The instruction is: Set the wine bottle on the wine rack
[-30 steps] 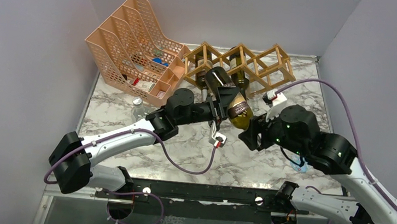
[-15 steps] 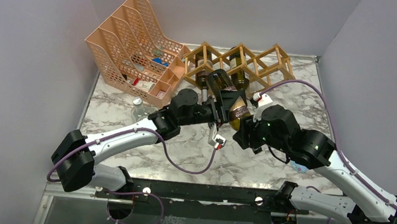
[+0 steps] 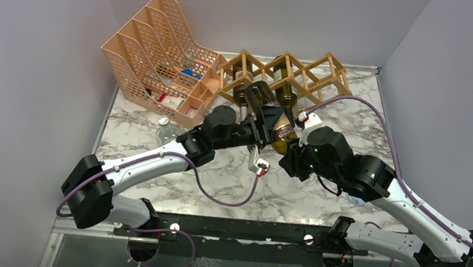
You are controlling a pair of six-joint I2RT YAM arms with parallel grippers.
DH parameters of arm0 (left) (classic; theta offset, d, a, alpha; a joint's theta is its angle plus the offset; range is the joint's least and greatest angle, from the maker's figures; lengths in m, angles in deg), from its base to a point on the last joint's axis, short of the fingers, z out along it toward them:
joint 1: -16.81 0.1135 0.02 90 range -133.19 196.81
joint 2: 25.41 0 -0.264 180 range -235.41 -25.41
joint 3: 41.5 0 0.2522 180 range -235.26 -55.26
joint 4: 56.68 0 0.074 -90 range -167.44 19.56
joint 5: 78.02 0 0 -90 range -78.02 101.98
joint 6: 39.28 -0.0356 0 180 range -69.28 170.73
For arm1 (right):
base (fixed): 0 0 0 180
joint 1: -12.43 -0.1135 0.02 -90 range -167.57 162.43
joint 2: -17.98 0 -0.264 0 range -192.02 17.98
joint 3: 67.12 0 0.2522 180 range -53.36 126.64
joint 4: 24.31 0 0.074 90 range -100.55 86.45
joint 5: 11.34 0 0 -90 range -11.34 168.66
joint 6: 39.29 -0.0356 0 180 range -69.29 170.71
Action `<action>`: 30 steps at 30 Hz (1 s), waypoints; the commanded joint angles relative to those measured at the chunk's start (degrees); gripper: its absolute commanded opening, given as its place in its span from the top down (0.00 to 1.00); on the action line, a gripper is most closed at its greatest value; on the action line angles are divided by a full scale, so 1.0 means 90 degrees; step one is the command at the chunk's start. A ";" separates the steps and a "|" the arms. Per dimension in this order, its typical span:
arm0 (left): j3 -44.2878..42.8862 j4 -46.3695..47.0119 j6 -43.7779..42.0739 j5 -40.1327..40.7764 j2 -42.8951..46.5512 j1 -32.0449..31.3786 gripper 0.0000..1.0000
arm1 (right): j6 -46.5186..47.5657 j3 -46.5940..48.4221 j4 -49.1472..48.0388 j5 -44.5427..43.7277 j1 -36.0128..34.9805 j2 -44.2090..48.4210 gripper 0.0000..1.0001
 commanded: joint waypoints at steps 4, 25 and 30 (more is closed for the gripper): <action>-0.0337 0.0689 0.0442 0.0020 0.0118 -0.0067 0.02 | -0.0110 0.0394 -0.0367 -0.1201 0.0021 0.0039 0.99; -0.1138 0.1463 0.6661 0.2317 -0.0140 -0.0073 0.01 | 0.0942 0.1355 -0.1106 -0.0780 0.2760 -0.0982 0.99; -0.1246 0.1348 0.9676 0.4393 -0.0056 -0.0068 0.01 | 0.0856 0.0942 -0.0931 -0.0785 0.3555 -0.0842 0.99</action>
